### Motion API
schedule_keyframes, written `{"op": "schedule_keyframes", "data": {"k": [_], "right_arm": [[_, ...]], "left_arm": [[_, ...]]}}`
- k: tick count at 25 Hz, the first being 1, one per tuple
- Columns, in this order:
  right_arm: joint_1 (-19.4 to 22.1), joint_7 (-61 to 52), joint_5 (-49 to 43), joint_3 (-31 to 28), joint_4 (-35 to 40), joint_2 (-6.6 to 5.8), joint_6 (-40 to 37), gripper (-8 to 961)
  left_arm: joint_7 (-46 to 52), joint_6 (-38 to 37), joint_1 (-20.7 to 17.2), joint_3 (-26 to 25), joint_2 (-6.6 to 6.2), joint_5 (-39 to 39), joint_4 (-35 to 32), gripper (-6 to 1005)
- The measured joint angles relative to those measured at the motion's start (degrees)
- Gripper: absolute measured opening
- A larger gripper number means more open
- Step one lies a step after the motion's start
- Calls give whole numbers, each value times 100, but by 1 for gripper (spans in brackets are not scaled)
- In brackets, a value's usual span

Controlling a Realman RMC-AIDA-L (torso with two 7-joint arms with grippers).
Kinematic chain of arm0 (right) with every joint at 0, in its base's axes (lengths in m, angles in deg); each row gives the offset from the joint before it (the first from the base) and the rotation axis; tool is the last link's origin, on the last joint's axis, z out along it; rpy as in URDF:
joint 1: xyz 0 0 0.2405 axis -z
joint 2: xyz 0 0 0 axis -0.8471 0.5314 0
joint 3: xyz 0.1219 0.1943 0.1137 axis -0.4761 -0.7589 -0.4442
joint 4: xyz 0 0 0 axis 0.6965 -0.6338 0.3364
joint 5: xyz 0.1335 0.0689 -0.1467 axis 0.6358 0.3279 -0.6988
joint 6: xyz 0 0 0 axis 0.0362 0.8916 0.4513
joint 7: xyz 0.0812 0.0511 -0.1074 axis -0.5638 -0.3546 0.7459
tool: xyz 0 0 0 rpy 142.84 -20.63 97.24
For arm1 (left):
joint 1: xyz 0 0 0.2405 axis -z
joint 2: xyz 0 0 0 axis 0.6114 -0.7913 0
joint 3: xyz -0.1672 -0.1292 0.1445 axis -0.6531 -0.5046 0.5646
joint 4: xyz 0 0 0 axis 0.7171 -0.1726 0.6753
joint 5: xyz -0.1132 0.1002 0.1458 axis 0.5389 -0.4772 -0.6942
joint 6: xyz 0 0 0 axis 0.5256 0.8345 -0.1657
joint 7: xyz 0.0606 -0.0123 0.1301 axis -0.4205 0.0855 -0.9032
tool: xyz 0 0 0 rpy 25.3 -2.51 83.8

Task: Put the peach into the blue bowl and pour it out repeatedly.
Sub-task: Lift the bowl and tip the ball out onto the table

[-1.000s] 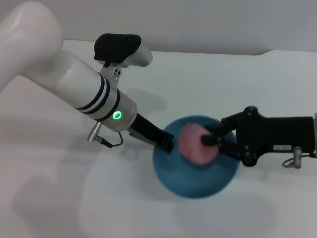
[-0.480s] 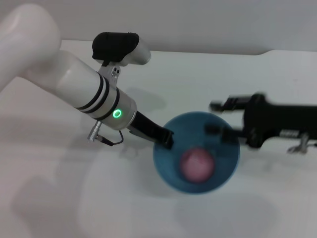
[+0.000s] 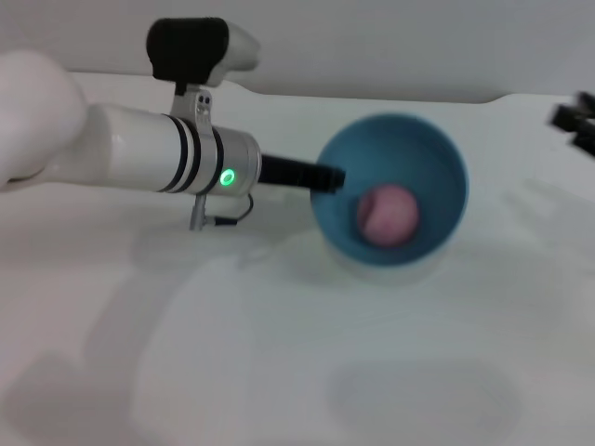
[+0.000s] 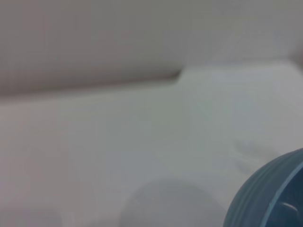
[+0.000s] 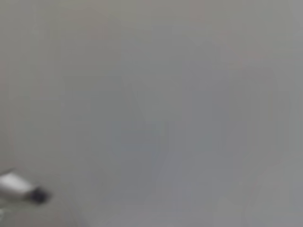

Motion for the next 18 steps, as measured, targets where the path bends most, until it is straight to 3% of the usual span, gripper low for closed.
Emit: {"op": "schedule_keyframes", "data": {"k": [4, 5, 6, 8, 14, 16, 18], "right_arm": [[266, 67, 43, -731, -150, 1, 67, 512], [345, 160, 94, -929, -212, 5, 52, 511], [474, 397, 252, -1227, -387, 5, 14, 510], [499, 437, 284, -1270, -420, 6, 7, 508], [638, 612, 358, -1589, -547, 5, 2, 502], [641, 612, 359, -1626, -549, 6, 16, 500], [639, 614, 361, -1643, -550, 6, 34, 498]], "left_arm": [[-1208, 1384, -283, 639, 16, 1205, -32, 0], [-1462, 1859, -334, 925, 18, 1492, -35, 0], [-1812, 2985, -383, 1685, 20, 1824, -43, 0], [-1870, 3283, -383, 1891, 23, 1866, -47, 0], [-1875, 6650, -274, 4316, 24, 1530, 0, -1], [-1853, 7539, -277, 4947, 24, 1155, 10, -1], [-1855, 7922, -316, 5299, 27, 749, 14, -1]]}}
